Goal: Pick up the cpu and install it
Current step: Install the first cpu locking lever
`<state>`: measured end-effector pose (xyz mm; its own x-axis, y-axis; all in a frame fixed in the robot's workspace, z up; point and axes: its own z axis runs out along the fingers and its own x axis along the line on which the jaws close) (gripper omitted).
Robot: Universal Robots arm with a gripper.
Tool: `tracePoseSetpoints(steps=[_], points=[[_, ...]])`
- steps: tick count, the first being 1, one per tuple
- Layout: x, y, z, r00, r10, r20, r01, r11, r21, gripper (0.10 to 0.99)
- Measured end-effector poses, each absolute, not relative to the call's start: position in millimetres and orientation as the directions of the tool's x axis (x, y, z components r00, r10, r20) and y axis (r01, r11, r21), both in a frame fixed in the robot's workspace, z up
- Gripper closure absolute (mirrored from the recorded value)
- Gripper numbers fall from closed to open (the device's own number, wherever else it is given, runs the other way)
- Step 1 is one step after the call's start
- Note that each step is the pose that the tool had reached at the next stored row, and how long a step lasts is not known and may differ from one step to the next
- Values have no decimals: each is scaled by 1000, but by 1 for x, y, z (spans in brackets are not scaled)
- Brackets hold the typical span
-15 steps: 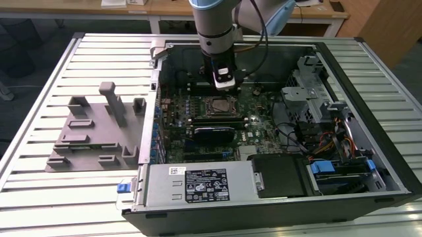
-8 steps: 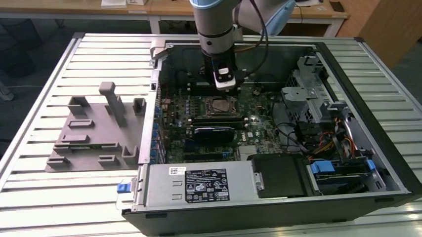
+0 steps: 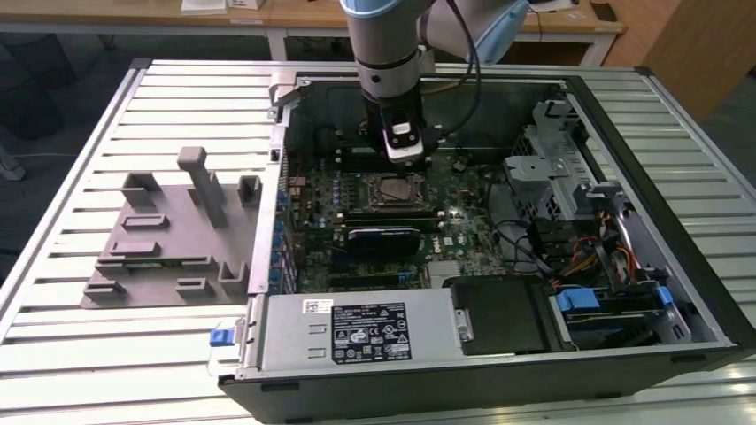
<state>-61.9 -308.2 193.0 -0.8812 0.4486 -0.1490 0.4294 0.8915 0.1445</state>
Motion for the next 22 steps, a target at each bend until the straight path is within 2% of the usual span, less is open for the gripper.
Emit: tracePoseSetpoints(steps=[14, 22], points=[[-61, -308, 216, -881, 449, -148, 429, 891, 145, 980], [-61, -309, 216, -882, 449, -143, 430, 891, 142, 980]])
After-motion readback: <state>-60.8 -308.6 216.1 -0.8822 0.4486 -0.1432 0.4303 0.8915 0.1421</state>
